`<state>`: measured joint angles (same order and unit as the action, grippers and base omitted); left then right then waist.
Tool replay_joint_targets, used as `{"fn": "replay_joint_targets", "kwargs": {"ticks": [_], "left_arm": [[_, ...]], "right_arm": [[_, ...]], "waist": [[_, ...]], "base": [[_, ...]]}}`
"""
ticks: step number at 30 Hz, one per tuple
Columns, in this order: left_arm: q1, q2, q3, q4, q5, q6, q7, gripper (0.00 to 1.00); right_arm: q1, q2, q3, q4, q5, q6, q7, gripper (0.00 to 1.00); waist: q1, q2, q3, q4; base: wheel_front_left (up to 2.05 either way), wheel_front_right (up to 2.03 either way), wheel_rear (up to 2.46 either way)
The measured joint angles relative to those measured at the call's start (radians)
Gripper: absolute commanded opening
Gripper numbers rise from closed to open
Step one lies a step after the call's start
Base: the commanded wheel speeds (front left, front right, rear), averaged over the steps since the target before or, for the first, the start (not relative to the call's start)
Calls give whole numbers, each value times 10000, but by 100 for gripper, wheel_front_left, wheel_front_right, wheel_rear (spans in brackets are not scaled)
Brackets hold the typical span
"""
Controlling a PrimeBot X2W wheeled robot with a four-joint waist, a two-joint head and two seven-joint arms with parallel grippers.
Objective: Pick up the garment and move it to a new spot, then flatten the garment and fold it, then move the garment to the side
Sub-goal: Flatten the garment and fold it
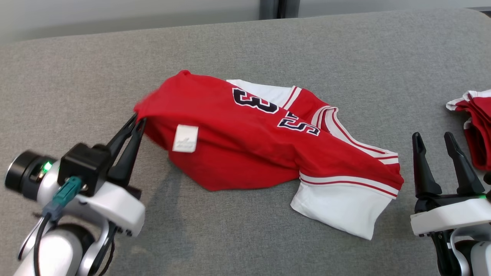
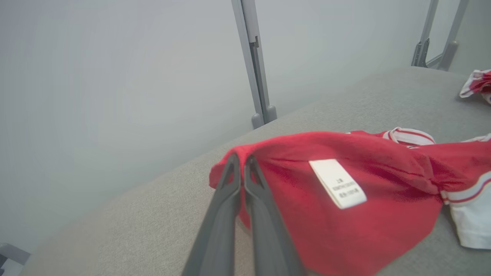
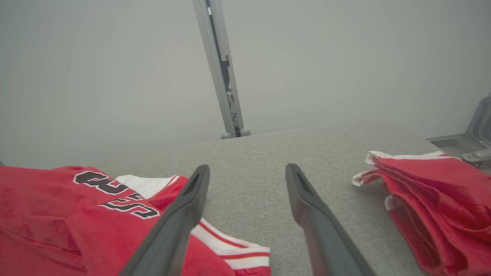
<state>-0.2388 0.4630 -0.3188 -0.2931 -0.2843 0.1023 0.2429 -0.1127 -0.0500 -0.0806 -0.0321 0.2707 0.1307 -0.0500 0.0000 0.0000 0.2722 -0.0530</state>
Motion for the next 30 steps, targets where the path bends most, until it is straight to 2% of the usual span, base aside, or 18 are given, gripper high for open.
{"fn": "replay_joint_targets", "kwargs": {"ticks": [3, 5, 9, 10, 11, 12, 13, 14, 18, 22, 30], "left_arm": [[772, 123, 242, -167, -192, 290, 140, 0], [1301, -12, 299, -69, -504, 395, 90, 0], [1991, -485, 274, 1018, -1379, 176, -443, 2], [1991, -485, 274, 1018, -1379, 176, -443, 29], [2106, -719, 180, 1762, -1678, -65, -759, 54], [2106, -719, 180, 1762, -1678, -65, -759, 54], [2142, -869, 153, 2090, -1831, -157, -957, 95], [2142, -1018, 107, 2454, -1964, -267, -1122, 100], [2135, -1377, 33, 3588, -2142, -491, -1707, 100], [2138, -1544, 163, 3981, -2211, -523, -2359, 100], [1827, -1871, 1158, 2997, -2337, 56, -4159, 100]], "right_arm": [[8, 0, -56, -23, 0, 0, 15, 100], [14, 2, -75, -35, 0, 0, 29, 100], [37, 2, -104, -44, 0, 0, 59, 100], [37, 2, -104, -44, 0, 0, 59, 100], [36, -2, -73, -36, 0, 0, 79, 100], [36, -2, -73, -36, 0, 0, 79, 100], [35, 2, -58, -38, 0, 0, 102, 100], [35, 8, -46, -48, -2, 0, 123, 100], [59, 4, -56, -98, -77, 0, 213, 100], [180, 2, -113, -205, -159, 0, 322, 100], [210, 4, -217, -640, -251, 0, 322, 100]], "waist": [[0, 0, 2, 63], [0, 0, 17, 86], [0, 0, 38, 159], [0, 0, 38, 159], [1, 0, 13, 177], [1, 0, 13, 177], [0, 0, -6, 179], [0, 0, -24, 192], [0, 0, -141, 264], [1, 0, -284, 364], [1, 0, -555, 563]], "base": [[0, 0, 0], [0, 0, 0], [0, 0, 0], [0, 0, 0], [0, 0, 0], [0, 0, 0], [0, 0, 0], [0, 0, 0], [0, 0, 0], [0, 0, 0], [0, 0, 0]]}}
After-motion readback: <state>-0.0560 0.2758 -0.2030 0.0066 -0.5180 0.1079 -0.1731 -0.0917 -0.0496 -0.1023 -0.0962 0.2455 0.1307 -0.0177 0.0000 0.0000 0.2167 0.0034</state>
